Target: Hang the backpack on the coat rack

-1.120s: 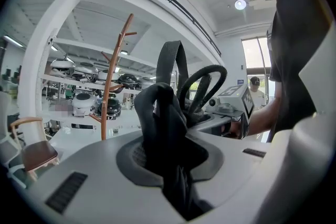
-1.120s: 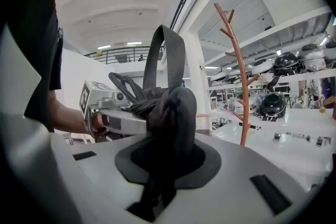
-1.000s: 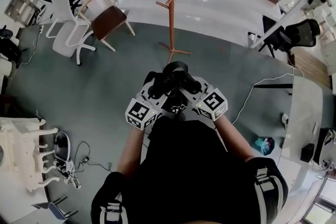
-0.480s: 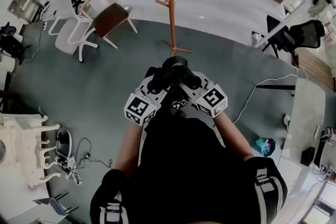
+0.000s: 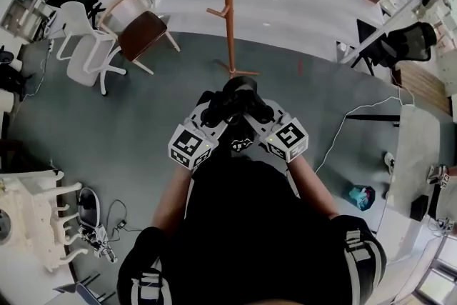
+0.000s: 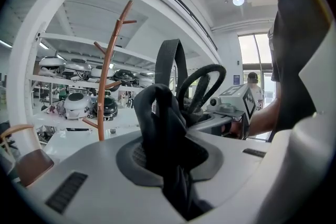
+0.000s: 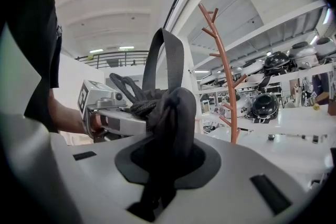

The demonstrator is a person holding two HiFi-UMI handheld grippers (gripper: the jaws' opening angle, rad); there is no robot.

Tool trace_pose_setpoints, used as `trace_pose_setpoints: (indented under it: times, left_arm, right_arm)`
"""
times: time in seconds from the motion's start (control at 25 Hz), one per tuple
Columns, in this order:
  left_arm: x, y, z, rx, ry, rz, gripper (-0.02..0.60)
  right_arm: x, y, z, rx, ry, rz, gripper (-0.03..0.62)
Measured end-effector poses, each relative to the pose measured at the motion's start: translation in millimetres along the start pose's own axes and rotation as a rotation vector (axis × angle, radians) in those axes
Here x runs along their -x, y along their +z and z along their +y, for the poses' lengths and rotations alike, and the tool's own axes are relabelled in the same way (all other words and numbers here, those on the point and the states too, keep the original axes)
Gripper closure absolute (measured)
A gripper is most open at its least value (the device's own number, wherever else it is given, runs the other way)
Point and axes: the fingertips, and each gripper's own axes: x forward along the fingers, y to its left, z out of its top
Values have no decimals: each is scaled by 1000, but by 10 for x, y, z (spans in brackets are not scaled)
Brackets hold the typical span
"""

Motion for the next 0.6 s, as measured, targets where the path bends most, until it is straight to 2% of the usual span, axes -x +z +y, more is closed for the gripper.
trace_pose_setpoints:
  times: [0.36, 0.6]
  left_arm:
    - [-261, 169, 763, -28, -119, 0, 502]
    - [-391, 210, 1217, -39, -162, -6, 502]
  right_arm:
    - [-576, 232, -533, -33, -120, -18, 513]
    - [-928, 321, -801, -33, -182, -14, 513]
